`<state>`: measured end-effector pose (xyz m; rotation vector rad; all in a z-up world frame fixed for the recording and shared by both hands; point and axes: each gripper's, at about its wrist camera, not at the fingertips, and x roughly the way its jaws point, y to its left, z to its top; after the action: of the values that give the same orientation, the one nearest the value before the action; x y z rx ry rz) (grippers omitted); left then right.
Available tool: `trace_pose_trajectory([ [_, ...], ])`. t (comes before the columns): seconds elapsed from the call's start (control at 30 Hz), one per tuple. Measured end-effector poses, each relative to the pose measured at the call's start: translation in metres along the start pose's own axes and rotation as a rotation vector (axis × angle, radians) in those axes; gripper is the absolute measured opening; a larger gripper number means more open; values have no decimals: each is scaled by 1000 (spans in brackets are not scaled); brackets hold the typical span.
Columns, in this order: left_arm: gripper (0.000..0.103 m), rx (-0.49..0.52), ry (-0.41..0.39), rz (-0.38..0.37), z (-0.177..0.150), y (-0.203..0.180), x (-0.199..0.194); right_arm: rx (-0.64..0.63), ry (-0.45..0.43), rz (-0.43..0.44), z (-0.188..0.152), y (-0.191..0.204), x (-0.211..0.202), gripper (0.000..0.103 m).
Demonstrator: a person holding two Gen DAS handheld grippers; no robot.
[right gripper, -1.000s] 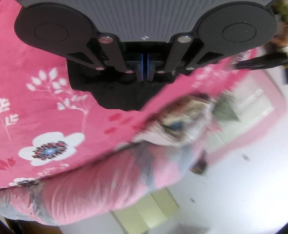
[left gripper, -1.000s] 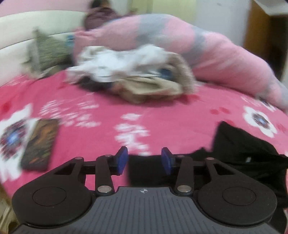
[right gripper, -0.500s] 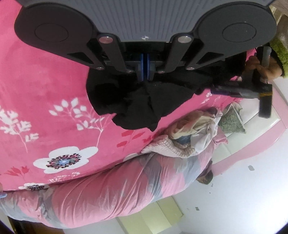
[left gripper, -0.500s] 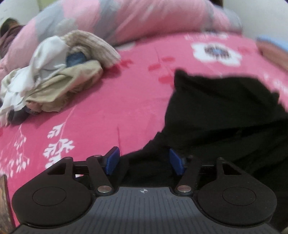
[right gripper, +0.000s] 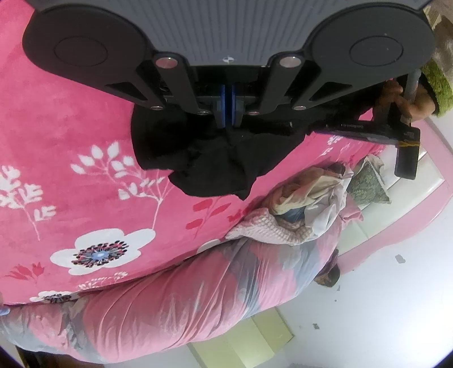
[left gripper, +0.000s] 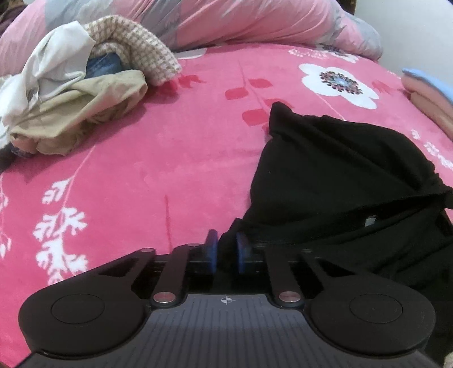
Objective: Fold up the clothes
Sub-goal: 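Lift the T-shirt up with both grippers to shake it out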
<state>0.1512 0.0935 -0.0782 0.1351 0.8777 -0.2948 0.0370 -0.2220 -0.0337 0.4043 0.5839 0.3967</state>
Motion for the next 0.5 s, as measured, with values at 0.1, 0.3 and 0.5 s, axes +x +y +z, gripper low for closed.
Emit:
trace_pose_trajectory([
  [0.1, 3, -21, -39, 24, -2, 0, -10, -33, -28, -33, 10, 8, 3, 4],
  [0.3, 2, -141, -265, 82, -7, 8, -75, -111, -122, -67, 43, 33, 9, 4],
  [0.5, 2, -202, -579, 162, 4, 4, -157, -215, -303, -66, 85, 79, -4, 3],
])
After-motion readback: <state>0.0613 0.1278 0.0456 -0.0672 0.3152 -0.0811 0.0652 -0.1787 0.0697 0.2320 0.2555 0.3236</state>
